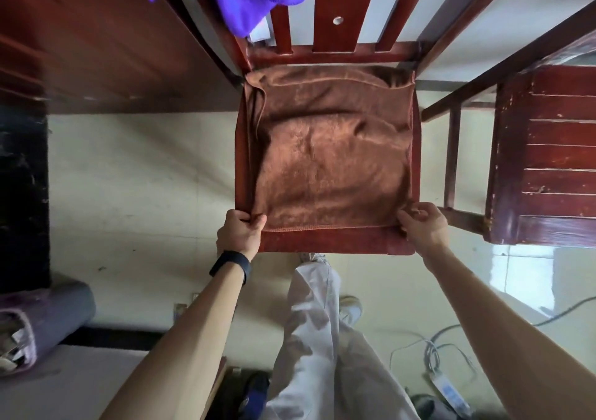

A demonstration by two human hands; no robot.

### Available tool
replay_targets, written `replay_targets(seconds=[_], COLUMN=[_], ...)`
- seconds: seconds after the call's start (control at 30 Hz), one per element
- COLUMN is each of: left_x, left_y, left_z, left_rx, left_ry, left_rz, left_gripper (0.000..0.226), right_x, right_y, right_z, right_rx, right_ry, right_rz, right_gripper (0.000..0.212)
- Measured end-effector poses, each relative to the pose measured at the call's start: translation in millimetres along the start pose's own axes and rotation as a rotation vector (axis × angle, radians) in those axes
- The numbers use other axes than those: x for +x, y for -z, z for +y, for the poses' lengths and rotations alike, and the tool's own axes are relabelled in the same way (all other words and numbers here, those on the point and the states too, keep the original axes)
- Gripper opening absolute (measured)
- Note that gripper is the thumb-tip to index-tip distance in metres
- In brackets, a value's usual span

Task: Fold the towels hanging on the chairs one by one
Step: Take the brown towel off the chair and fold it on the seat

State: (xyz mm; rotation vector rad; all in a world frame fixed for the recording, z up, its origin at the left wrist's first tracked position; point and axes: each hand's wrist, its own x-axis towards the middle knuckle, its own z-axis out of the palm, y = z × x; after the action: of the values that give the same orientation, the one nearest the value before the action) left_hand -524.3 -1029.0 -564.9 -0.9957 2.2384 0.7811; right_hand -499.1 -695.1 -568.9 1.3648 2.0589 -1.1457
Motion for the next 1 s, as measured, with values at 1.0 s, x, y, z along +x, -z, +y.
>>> replay_targets(seconds=[1.0], left_x=[-227.1], left_y=[241.9], left_z=[90.4], left_rx=[-0.63], left_ry=[-0.087], left_rz=[-0.413], left_gripper=[0.019], right_x=[-230.4], right_y=[210.0], right_z=[-76.1], right_rx=[0.528], right_ry=[0.167], right_rz=[-0.128], right_gripper=[0.018])
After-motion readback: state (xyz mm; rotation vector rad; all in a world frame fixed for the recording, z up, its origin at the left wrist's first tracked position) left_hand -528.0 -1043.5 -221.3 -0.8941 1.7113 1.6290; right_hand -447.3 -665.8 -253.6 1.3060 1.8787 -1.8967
